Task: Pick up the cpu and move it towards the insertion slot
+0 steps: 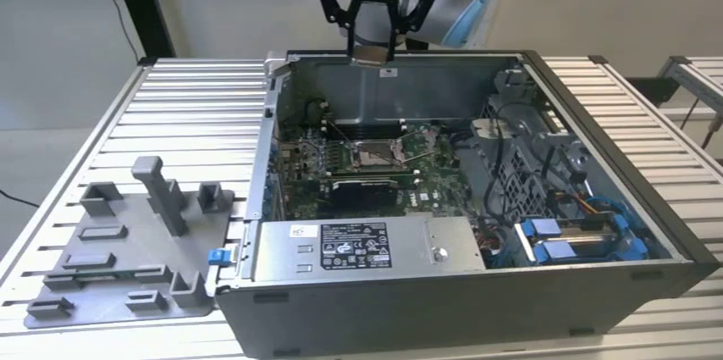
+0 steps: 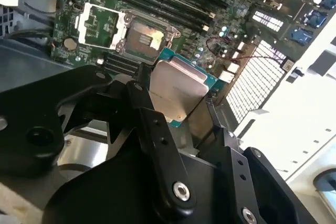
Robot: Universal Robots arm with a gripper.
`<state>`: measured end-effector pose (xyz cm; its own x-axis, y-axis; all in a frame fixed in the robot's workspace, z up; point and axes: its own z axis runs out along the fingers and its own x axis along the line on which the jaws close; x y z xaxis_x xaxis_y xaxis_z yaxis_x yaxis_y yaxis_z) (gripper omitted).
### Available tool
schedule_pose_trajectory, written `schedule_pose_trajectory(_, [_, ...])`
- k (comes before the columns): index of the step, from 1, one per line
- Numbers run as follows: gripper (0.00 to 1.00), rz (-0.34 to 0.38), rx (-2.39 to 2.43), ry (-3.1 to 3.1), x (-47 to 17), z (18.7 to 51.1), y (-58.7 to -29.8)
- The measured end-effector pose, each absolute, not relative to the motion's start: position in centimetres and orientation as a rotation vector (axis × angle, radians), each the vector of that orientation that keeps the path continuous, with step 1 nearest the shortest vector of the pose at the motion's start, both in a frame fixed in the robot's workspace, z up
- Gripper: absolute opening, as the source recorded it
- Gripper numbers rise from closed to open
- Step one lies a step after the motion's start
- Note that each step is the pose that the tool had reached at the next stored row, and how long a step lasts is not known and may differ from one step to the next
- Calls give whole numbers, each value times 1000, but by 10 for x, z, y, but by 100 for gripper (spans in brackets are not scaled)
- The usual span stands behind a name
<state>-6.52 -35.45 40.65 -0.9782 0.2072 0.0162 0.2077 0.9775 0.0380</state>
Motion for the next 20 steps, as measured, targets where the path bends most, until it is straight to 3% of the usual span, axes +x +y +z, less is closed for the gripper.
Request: schedule_pose_trajectory(20, [0, -64, -834, -3022, -65, 406, -354])
